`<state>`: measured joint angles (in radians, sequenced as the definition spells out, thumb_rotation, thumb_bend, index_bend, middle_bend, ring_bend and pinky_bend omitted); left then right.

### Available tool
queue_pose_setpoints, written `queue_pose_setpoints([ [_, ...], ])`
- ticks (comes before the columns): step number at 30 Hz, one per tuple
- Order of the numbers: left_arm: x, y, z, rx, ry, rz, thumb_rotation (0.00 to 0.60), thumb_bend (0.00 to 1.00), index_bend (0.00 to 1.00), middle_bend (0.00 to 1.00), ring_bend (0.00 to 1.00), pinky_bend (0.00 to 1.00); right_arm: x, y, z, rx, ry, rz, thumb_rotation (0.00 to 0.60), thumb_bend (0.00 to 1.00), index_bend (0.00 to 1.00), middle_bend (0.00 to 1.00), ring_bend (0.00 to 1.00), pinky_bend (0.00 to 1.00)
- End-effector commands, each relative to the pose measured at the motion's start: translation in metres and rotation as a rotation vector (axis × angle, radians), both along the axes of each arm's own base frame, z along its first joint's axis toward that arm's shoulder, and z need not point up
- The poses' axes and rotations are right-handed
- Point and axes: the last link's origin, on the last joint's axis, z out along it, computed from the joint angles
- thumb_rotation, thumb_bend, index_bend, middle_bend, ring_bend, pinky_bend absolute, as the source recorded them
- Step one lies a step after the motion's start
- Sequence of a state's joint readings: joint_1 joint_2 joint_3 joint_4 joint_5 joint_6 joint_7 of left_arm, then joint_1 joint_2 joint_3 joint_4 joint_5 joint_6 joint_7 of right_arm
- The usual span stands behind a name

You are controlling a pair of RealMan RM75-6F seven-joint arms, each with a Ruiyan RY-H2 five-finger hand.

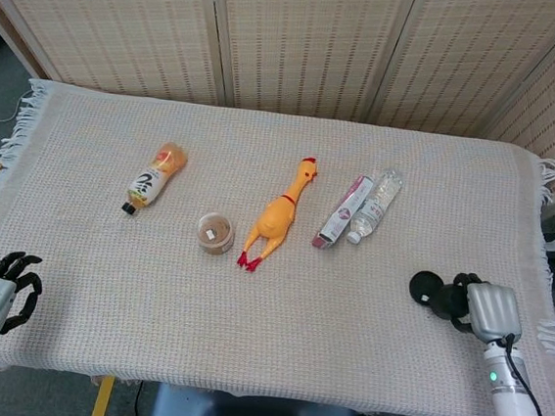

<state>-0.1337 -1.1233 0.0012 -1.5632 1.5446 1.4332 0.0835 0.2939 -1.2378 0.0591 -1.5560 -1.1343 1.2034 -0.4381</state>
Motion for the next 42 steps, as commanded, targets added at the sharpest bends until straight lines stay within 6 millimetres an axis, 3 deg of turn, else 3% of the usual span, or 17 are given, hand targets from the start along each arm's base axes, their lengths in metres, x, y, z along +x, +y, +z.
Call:
queue_pose_setpoints([
  [1, 0.000, 0.000, 0.000, -0.001, 0.001, 0.000, 0.600, 0.53, 0.59, 0.24, 0.17, 0.42, -0.006, 0.014, 0.005, 0.001, 0.035, -0.035, 0.600, 0.11, 0.63, 0.45, 0.53, 0.70],
  [7, 0.000, 0.000, 0.000, -0.001, 0.002, 0.000, 0.600, 0.53, 0.59, 0.24, 0.17, 0.42, -0.014, 0.028, 0.004, 0.046, 0.079, -0.071, 0.600, 0.11, 0.57, 0.45, 0.49, 0.67],
  [9, 0.000, 0.000, 0.000, 0.000, 0.002, -0.001, 0.600, 0.53, 0.59, 0.24, 0.17, 0.42, -0.016, 0.029, 0.003, 0.072, 0.095, -0.093, 0.600, 0.11, 0.50, 0.40, 0.40, 0.60],
  [15, 0.000, 0.000, 0.000, -0.001, 0.002, 0.000, 0.600, 0.53, 0.59, 0.24, 0.17, 0.42, -0.018, 0.029, 0.005, 0.095, 0.088, -0.122, 0.600, 0.11, 0.15, 0.13, 0.09, 0.32],
  [19, 0.000, 0.000, 0.000, 0.000, 0.002, 0.000, 0.600, 0.53, 0.59, 0.24, 0.18, 0.42, -0.015, 0.031, 0.009, 0.096, 0.067, -0.118, 0.600, 0.11, 0.01, 0.01, 0.00, 0.20],
  [25, 0.000, 0.000, 0.000, -0.001, 0.003, -0.001, 0.600, 0.53, 0.59, 0.24, 0.18, 0.42, -0.008, 0.035, 0.020, 0.075, -0.005, -0.096, 0.600, 0.11, 0.00, 0.00, 0.00, 0.18],
  [30, 0.000, 0.000, -0.001, -0.002, 0.004, -0.002, 0.600, 0.53, 0.59, 0.24, 0.18, 0.42, 0.009, 0.039, 0.040, -0.116, -0.143, 0.051, 0.600, 0.11, 0.00, 0.00, 0.00, 0.18],
  [38, 0.000, 0.001, 0.000, -0.001, 0.005, -0.007, 0.600, 0.53, 0.59, 0.24, 0.18, 0.42, 0.015, 0.061, 0.061, -0.315, -0.110, 0.163, 0.600, 0.11, 0.00, 0.00, 0.00, 0.03],
  [42, 0.000, 0.001, -0.001, -0.002, 0.006, -0.010, 0.600, 0.53, 0.59, 0.24, 0.18, 0.42, 0.017, 0.065, 0.063, -0.380, -0.128, 0.220, 0.600, 0.11, 0.00, 0.00, 0.00, 0.02],
])
